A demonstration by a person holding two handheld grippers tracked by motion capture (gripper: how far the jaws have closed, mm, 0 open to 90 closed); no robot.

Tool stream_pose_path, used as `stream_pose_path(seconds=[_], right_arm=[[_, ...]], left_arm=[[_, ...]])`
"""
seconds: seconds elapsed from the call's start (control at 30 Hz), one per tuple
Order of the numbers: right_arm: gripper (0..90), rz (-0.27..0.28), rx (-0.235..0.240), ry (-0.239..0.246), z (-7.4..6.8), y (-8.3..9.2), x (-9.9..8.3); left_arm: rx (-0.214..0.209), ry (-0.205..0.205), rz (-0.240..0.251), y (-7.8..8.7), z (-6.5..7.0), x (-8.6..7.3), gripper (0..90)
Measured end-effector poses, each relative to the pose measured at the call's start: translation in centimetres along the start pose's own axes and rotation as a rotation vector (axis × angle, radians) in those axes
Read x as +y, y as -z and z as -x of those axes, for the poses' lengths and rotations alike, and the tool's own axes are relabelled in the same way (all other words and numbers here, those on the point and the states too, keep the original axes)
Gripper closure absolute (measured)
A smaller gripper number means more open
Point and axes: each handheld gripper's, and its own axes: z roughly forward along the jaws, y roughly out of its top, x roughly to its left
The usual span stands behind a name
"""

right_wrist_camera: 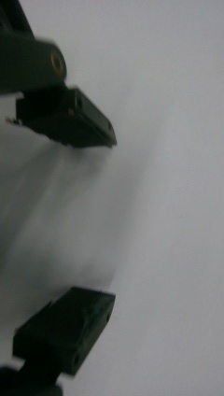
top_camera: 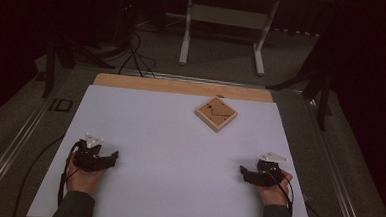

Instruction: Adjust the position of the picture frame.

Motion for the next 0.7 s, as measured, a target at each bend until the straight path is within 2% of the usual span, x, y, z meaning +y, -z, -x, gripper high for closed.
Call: stream_pose_path(seconds=[0.03,0.07,0.13,0.17,0.2,0.23,0.27,0.37,0.7], right_arm=[[22.1,0.0,0.0,0.0,0.0,0.0,0.0],[25.7,0.035,-0.028,0.041,-0.3,0.5,0.0],[28.7,0.08,-0.018,0.042,-0.3,1.1,0.1],[28.7,0.08,-0.018,0.042,-0.3,1.1,0.1],[28.7,0.106,-0.008,0.031,-0.3,1.5,0.2],[29.4,0.106,-0.008,0.031,-0.3,1.5,0.2],[30.5,0.149,-0.004,0.025,-0.3,2.3,0.4],[30.4,0.175,0.003,0.025,-0.4,2.7,0.4],[31.1,0.216,-0.003,0.04,-0.6,3.2,0.7]], left_arm=[[0.0,0.0,0.0,0.0,0.0,0.0,41.8],[0.019,-0.015,0.014,0.4,0.0,0.0,43.7],[0.002,-0.016,0.071,1.3,-0.2,0.1,46.1],[0.002,-0.016,0.071,1.3,-0.2,0.1,46.5],[0.002,-0.016,0.071,1.3,-0.2,0.1,46.5],[-0.038,0.018,0.16,2.7,-0.6,0.1,46.5],[-0.045,0.025,0.191,3.1,-0.7,0.1,47.2],[-0.073,0.049,0.241,4.1,-1.2,-0.1,46.5],[-0.073,0.031,0.245,4.2,-1.1,0.0,45.6]])
